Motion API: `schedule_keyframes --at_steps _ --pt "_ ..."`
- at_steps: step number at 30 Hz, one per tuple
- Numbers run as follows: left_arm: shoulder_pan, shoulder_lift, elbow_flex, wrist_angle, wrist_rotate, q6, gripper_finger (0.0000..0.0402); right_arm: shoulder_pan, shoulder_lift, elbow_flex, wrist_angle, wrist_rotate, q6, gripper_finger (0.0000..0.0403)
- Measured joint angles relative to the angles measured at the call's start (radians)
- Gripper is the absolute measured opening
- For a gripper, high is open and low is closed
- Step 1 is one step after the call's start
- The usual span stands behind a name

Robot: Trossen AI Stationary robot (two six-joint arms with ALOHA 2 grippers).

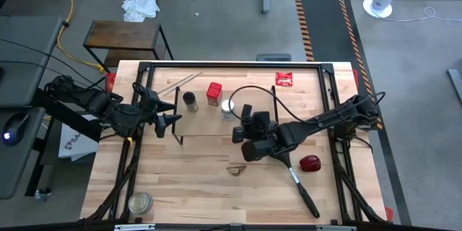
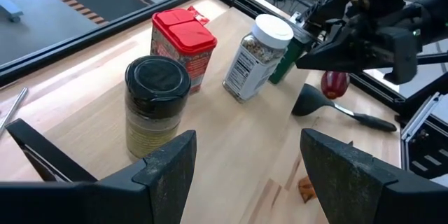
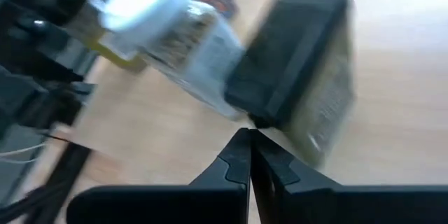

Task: Shelf spices
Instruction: Remove the black seasoning can from the shelf

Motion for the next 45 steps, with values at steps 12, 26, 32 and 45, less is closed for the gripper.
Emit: schedule_keyframes --at_steps 12,26,32,45 --pt "0.0 0.0 0.0 0.001 -0.047 -0.015 0.0252 0.084 -0.049 0.0 -0.438 0.079 0.433 0.0" --pt "0.0 0.0 -0.001 0.002 -0.023 -0.057 0.0252 0.147 -0.091 0.0 -0.059 0.007 -0.301 0.0064" --pt "0.0 0.0 -0.001 0.003 0.032 -0.062 0.0252 0.134 -0.092 0.0 -0.066 0.007 -0.247 0.0192" --pt "0.0 0.0 -0.001 0.003 0.033 -0.063 0.0252 0.065 -0.004 0.0 -0.122 0.052 -0.092 0.0336"
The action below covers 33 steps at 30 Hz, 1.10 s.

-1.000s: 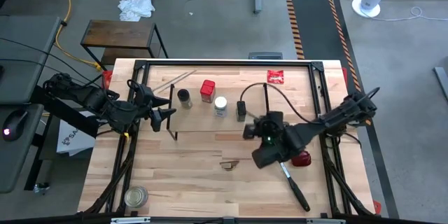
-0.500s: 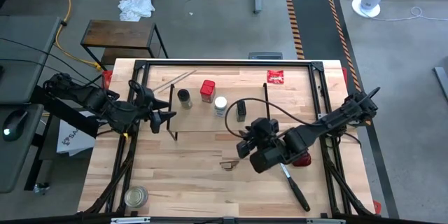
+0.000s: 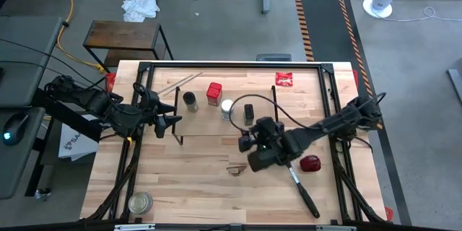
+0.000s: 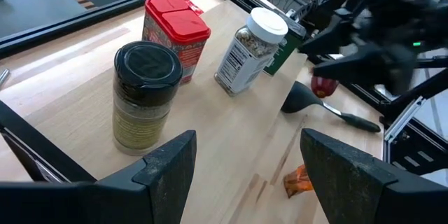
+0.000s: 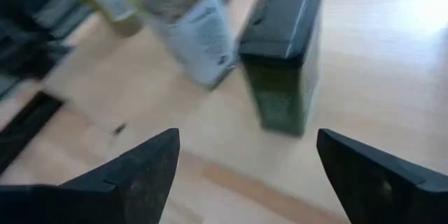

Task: Shelf spices
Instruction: Remove the black seasoning can from the shelf

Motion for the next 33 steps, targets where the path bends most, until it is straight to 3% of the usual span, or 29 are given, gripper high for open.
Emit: schedule_keyframes --at_steps 7,24,27,33 --pt "0.0 0.0 0.0 0.0 0.0 -0.008 0.0252 -0.081 0.019 0.0 -0.024 -0.078 0.004 0.0337" --pt "0.0 0.0 0.0 -0.001 -0.018 0.002 0.0252 -0.182 0.019 0.0 -0.052 -0.076 -0.054 0.0333" --pt "0.0 0.0 0.0 -0.001 -0.04 0.003 0.0252 -0.194 0.019 0.0 -0.052 -0.069 -0.065 0.0299" --pt "0.0 0.0 0.0 -0.001 -0.072 0.003 0.0252 -0.213 0.019 0.0 -0.05 -0.051 -0.133 0.0155"
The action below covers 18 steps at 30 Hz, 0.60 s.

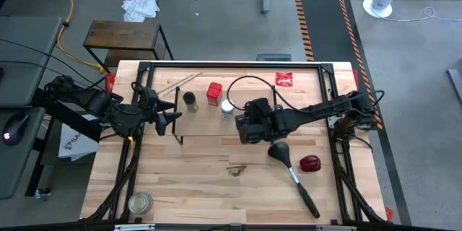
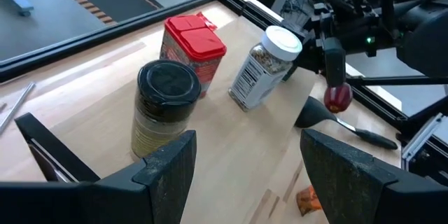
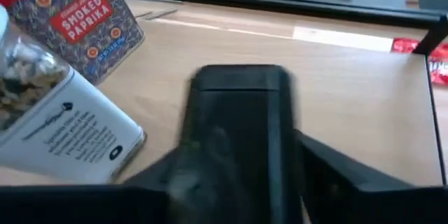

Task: Shelf spices
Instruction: Remove the black seasoning can from the shelf

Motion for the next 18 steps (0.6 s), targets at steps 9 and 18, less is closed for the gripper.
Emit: schedule_keyframes --at_steps 9,18 --pt "0.0 0.0 0.0 -0.008 0.076 0.0 0.0252 0.121 -0.1 -0.001 -0.006 -0.193 -0.243 0.0096" --pt "0.0 0.004 0.0 -0.014 0.039 -0.001 0.0252 0.475 -0.088 0.0 0.021 -0.22 -0.035 0.0097"
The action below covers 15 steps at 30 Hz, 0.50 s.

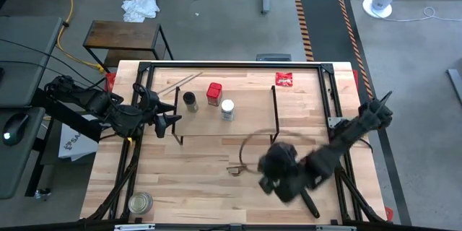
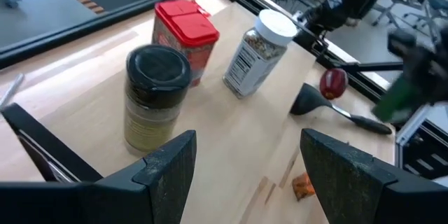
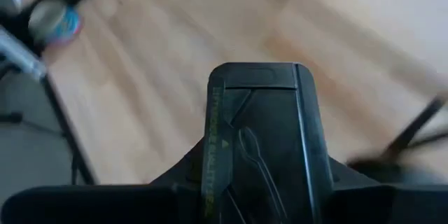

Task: Shelf spices
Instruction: Remove the black seasoning can from the shelf

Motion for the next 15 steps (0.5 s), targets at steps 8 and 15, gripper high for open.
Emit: schedule_keyframes --at_steps 8,15 --pt "0.0 0.023 0.0 0.0 -0.021 -0.032 0.0252 0.061 0.243 0.0 0.034 0.054 0.177 0.0099" --pt "0.0 0.049 0.0 0.0 0.019 -0.077 0.0252 0.029 0.36 -0.001 0.109 0.036 0.134 0.0112"
